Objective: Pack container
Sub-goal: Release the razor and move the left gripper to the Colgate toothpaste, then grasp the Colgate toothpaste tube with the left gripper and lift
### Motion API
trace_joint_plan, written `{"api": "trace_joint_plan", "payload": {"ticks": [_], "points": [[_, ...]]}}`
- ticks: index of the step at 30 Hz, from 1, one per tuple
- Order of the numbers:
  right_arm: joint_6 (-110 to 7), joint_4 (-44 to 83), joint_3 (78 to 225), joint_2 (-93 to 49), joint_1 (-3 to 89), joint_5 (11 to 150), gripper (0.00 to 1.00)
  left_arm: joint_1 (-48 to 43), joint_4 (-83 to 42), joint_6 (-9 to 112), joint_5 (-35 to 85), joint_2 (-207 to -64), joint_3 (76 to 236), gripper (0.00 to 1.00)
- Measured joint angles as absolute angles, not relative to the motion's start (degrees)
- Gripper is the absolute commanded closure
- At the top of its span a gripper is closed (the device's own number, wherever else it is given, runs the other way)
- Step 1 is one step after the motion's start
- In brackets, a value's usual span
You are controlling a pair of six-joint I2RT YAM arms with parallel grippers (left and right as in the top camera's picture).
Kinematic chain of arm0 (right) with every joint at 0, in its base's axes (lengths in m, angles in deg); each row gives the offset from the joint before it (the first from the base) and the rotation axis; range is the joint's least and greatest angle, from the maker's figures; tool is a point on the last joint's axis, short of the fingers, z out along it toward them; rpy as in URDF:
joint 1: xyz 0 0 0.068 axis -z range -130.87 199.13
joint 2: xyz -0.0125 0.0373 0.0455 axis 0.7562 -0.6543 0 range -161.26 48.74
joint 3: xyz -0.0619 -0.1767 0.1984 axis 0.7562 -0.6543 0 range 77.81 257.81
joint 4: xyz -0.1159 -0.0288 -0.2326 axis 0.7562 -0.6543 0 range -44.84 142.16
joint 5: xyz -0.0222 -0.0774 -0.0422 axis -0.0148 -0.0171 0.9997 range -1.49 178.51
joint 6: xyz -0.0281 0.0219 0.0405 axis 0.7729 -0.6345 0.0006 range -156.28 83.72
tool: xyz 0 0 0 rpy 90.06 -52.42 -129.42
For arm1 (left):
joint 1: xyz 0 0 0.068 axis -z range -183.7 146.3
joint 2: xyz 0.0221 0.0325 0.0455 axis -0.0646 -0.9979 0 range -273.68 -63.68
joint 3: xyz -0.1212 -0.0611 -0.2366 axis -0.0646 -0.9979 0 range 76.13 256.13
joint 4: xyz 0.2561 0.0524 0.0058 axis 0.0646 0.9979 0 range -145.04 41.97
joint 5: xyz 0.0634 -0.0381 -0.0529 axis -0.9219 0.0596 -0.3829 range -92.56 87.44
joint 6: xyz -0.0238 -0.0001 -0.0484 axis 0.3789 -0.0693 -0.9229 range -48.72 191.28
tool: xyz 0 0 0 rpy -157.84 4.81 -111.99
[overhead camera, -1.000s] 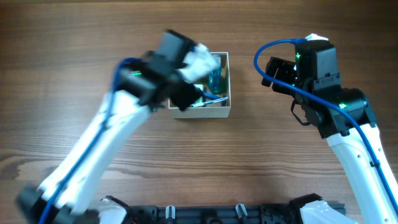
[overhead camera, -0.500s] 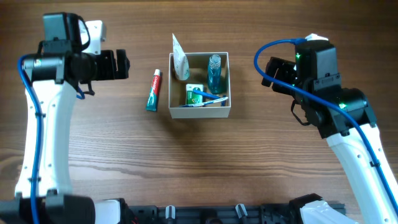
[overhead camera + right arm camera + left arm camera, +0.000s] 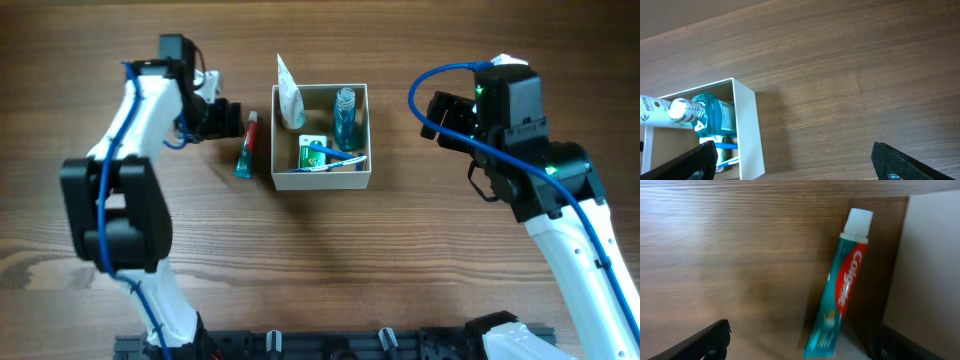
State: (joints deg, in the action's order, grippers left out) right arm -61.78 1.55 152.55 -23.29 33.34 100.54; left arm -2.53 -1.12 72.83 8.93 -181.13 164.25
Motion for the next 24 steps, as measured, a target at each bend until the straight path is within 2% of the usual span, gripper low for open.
{"api": "trace_joint_plan", "payload": {"ticks": [4, 15, 19, 22, 24], "points": [[-61.78, 1.57, 152.55, -23.29, 33.34, 100.54, 0.00, -0.24, -3.55, 72.65, 8.42, -182.38, 164.25, 0.10], [-61.78, 1.55, 152.55, -23.29, 33.34, 100.54, 0.00, 3.65, -6.74, 70.68, 4.58, -185.64, 164.25, 0.27], [-61.78, 1.55, 152.55, -23.29, 33.34, 100.54, 0.00, 3.63, -7.18, 69.96, 3.31, -186.60, 164.34, 0.45], [-61.80, 1.55, 152.55, -23.29, 33.34, 100.54, 0.00, 3.63, -7.31, 69.33, 2.87, -186.75, 164.36, 0.69], [-61.78, 1.55, 152.55, -23.29, 33.34, 100.54, 0.00, 3.63, -7.31, 68.61, 2.46, -186.88, 164.36, 0.78]]}}
